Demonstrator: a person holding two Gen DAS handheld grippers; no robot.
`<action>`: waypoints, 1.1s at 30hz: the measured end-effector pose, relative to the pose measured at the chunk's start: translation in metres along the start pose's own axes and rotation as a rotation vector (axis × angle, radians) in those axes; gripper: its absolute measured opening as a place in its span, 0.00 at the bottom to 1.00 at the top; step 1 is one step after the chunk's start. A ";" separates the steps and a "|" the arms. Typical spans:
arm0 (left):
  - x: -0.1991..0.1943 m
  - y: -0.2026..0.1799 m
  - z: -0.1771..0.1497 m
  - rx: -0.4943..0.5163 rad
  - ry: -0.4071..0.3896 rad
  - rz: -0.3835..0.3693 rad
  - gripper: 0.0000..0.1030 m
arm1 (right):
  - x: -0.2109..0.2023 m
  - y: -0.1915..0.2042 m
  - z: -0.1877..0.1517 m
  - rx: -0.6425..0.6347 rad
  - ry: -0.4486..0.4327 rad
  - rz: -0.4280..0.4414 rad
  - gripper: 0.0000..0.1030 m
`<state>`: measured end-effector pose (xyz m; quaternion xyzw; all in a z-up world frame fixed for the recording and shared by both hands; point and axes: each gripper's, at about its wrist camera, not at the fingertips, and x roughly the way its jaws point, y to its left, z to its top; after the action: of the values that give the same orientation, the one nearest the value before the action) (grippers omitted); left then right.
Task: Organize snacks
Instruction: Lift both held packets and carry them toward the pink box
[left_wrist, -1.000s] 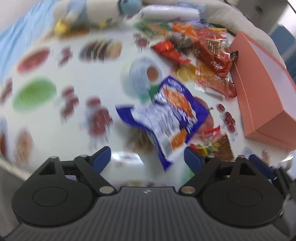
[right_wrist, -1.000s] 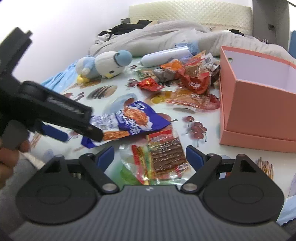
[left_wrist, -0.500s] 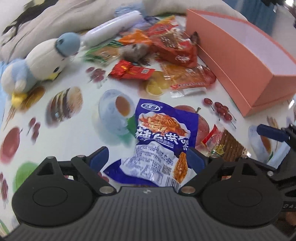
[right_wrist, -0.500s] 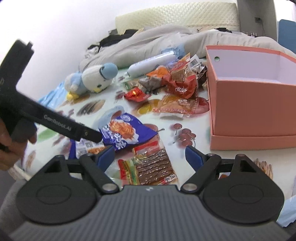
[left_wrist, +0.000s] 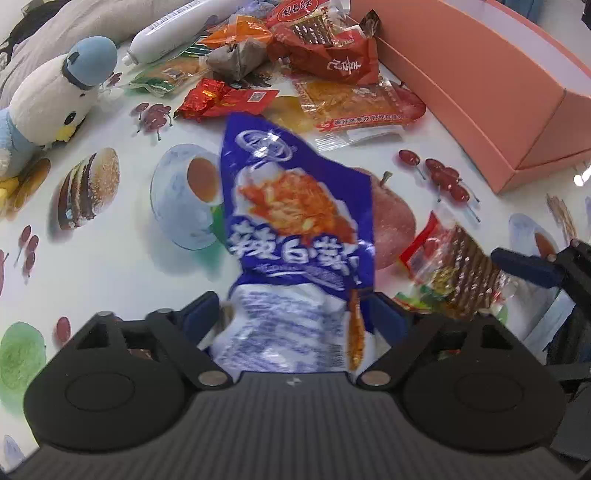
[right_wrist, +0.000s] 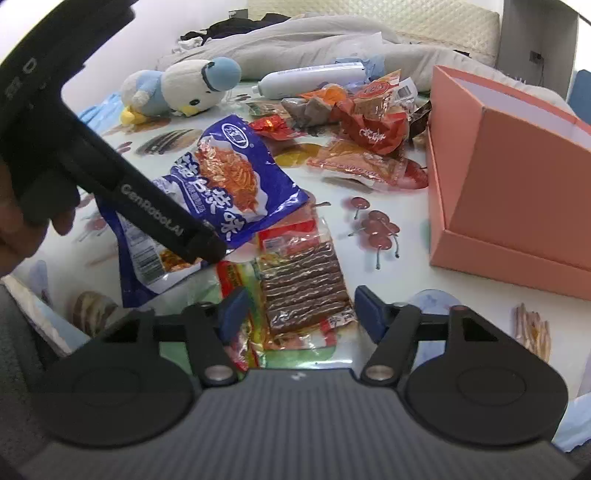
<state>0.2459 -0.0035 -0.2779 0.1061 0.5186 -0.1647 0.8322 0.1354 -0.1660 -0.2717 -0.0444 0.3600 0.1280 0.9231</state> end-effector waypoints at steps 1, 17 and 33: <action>0.000 -0.001 0.000 -0.011 0.002 -0.004 0.76 | 0.000 -0.002 0.001 0.003 0.004 -0.002 0.57; -0.052 -0.005 -0.006 -0.252 -0.089 0.036 0.49 | -0.021 -0.013 0.013 0.039 -0.007 -0.042 0.52; -0.172 -0.007 -0.019 -0.386 -0.241 -0.001 0.49 | -0.109 -0.020 0.058 0.129 -0.150 -0.083 0.52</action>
<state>0.1579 0.0251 -0.1318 -0.0758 0.4376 -0.0741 0.8929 0.1012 -0.1973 -0.1555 0.0098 0.2950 0.0694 0.9529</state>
